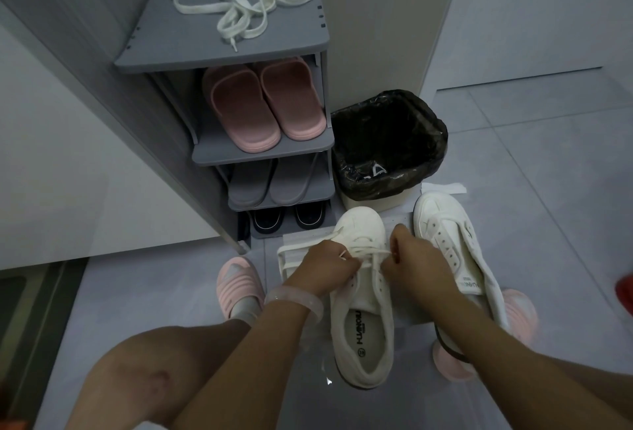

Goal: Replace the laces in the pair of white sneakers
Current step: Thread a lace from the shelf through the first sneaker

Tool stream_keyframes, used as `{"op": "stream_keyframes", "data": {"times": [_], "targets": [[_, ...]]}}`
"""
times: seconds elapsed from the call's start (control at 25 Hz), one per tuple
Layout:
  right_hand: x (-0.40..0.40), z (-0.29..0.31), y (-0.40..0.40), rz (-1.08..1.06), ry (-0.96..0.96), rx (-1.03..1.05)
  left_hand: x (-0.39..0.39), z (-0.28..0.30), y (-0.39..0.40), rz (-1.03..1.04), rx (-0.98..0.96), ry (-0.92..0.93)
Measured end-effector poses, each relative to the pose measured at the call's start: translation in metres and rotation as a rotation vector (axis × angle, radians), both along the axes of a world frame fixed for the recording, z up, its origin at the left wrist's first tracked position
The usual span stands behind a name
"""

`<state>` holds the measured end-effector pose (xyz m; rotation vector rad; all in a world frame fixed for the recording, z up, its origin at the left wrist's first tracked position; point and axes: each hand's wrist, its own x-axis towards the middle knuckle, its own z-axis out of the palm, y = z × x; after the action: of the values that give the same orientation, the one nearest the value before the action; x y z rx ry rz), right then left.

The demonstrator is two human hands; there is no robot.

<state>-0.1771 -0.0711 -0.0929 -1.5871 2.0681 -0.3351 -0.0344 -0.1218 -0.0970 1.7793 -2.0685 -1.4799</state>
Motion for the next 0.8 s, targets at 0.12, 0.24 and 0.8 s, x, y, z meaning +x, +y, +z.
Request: {"op": "stream_keyframes", "data": {"times": [0.12, 0.24, 0.8], "targets": [[0.002, -0.007, 0.004, 0.152, 0.179, 0.033, 0.001, -0.001, -0.002, 0.037, -0.007, -0.033], [-0.011, -0.004, 0.0, 0.107, -0.174, 0.099, 0.001, -0.001, -0.003, 0.055, -0.002, -0.032], [0.006, 0.003, -0.003, 0.252, -0.026, 0.072, 0.004, 0.061, -0.007, -0.051, -0.085, 0.139]]}}
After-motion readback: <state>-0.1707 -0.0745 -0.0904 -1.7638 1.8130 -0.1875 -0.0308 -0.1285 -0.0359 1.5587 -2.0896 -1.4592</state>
